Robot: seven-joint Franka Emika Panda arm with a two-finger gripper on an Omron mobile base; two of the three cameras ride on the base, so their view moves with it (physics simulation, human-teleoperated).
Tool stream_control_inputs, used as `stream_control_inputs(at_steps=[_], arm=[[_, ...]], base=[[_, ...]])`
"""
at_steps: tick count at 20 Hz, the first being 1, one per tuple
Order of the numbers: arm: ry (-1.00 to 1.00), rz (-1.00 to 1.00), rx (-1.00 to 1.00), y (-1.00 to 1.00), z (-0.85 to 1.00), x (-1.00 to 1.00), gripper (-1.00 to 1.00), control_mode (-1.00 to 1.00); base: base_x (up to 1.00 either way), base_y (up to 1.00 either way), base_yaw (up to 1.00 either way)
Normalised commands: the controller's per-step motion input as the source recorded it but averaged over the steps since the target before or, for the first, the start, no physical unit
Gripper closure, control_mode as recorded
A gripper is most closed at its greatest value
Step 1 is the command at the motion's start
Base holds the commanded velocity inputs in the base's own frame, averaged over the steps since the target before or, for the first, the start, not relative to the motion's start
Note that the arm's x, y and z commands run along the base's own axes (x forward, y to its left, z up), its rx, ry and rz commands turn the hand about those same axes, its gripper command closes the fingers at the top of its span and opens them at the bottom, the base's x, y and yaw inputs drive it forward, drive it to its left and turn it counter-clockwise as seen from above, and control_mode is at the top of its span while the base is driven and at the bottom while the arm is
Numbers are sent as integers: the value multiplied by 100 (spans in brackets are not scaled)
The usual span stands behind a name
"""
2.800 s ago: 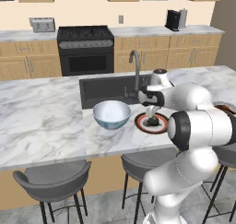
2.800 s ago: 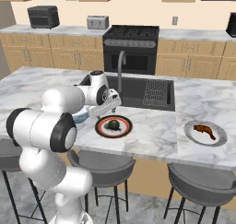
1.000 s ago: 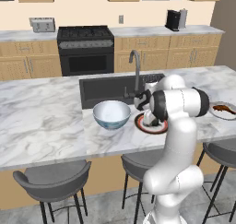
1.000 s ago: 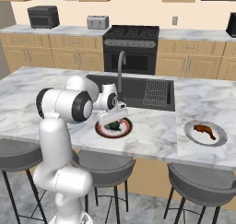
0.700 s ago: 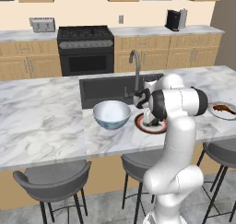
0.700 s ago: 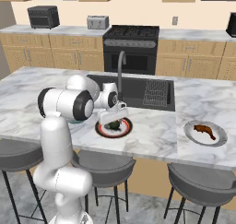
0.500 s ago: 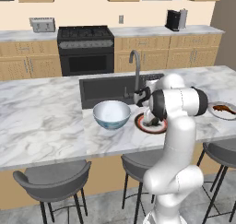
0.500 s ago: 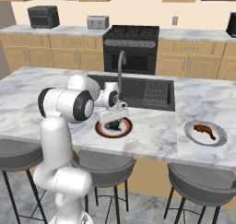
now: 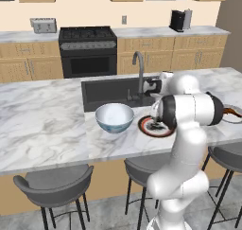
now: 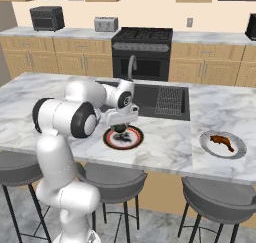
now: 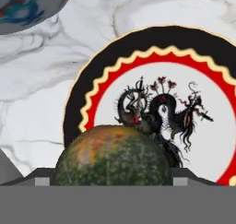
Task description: Pick the chicken drumstick and squash from their plates and place them in the bowl. Then put the bowl in the fridge.
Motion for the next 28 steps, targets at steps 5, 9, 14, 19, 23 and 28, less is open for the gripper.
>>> stream_control_inputs(at_steps=[5,9,14,19,23,28], arm=[[-19,-11,0,66,43,-14,100,-100],[-17,-7,0,75,37,-1,100,-100],[-12,-2,0,75,34,0,100,-100],[-9,0,0,66,28,2,100,-100],[-2,0,-3,58,7,9,100,-100],[1,-6,-13,52,-16,22,100,-100]], base=[[0,0,0],[0,0,0],[0,0,0],[0,0,0],[0,0,0],[0,0,0]])
